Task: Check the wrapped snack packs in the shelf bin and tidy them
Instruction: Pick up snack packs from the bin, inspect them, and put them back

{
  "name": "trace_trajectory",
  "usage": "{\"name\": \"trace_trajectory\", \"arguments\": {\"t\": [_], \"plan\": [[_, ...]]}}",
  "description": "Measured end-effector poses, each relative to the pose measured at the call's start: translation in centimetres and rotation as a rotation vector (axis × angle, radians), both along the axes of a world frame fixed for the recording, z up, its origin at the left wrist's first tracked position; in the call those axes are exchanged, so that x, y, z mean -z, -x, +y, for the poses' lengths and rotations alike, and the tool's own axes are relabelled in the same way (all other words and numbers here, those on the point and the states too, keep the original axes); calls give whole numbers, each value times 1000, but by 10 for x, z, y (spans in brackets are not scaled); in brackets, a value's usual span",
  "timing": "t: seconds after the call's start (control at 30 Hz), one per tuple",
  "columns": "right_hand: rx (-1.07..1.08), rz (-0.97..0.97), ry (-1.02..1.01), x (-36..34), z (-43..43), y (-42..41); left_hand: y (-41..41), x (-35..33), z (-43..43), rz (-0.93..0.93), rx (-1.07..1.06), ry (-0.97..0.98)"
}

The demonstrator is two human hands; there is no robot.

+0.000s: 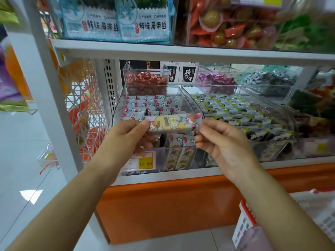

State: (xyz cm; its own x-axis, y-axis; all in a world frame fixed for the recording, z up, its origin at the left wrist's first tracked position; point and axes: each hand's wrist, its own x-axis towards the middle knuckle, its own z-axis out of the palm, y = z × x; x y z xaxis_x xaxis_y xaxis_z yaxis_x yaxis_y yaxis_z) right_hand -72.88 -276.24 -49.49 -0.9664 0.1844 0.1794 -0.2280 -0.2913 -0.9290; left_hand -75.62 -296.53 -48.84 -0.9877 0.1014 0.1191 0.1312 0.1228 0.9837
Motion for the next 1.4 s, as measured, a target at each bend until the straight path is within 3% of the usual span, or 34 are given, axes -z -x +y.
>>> {"name": "trace_trajectory", "arguments": {"t": [0.2, 0.5, 0.6, 0.83, 0.93, 1.1, 1.4], "plan": [[-45, -28, 33, 1, 2, 0, 0, 0, 0, -27, 29, -29], [-64, -71, 286, -1, 4, 4, -2, -2, 1, -36, 166, -62], [-19, -55, 213, 0, 4, 4, -2, -2, 1, -43, 176, -74], [106, 34, -233, 6, 5, 3, -3, -2, 0, 20, 171, -29], [81, 32, -272, 8, 4, 4, -5, -4, 1, -26, 219, -80], [17, 57, -250, 6, -1, 3, -8, -6, 1, 56, 187, 64], [102, 83, -299, 5, -4, 3, -10, -7, 2, 181, 138, 254]]}}
